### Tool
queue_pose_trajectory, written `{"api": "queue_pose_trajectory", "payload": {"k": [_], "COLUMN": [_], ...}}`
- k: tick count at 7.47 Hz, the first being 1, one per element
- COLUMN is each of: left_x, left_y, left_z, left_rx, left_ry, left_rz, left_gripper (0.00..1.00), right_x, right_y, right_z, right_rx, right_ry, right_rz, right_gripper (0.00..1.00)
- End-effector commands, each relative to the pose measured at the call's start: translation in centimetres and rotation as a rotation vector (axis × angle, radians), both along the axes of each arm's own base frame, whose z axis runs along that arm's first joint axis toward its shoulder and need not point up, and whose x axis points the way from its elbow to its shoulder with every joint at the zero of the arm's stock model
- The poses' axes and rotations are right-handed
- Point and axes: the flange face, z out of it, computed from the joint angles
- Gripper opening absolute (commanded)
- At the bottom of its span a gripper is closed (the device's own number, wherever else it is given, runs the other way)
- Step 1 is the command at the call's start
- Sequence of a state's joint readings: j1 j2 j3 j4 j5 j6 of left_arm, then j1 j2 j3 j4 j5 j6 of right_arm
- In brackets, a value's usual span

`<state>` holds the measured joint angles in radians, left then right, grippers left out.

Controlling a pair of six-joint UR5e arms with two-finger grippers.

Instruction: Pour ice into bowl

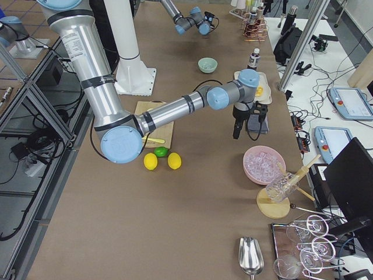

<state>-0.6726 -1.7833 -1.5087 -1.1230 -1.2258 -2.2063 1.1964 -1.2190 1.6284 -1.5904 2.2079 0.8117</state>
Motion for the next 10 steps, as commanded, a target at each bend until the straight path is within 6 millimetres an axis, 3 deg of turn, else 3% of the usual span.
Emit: {"api": "queue_pose_trajectory", "payload": {"k": [1,2,3,4,5,7,10], "left_x": [0.9,1.7,1.9,2.0,2.0,2.0,0.6], "left_y": [0.5,0.8,0.7,0.7,0.6,0.5,0.5], "left_z": [1.1,0.7,0.4,0.3,0.0,-0.8,-6.8], "left_rx": [0.001,0.005,0.006,0.007,0.009,0.016,0.023], "left_ry": [-0.008,-0.001,0.002,0.005,0.007,0.019,0.080], "left_rz": [0.000,0.010,0.015,0.018,0.022,0.028,0.132], "left_gripper": [0.48,0.51,0.62,0.93,0.98,0.97,0.98], "right_x": [-8.8,-12.3,-16.6,-21.2,-25.3,-31.5,-39.2], "right_y": [-0.2,0.4,1.4,2.9,4.8,8.8,14.3], "right_z": [-7.9,-10.4,-14.1,-18.1,-21.2,-27.1,-32.8], "right_rx": [0.018,0.041,0.058,0.076,0.088,0.077,0.111], "right_ry": [-0.036,-0.027,-0.038,-0.044,-0.036,-0.014,-0.036], "right_rz": [-0.004,-0.008,0.001,0.026,0.043,0.046,-0.016], "right_gripper": [0.99,0.99,0.99,0.99,0.99,0.99,0.99]}}
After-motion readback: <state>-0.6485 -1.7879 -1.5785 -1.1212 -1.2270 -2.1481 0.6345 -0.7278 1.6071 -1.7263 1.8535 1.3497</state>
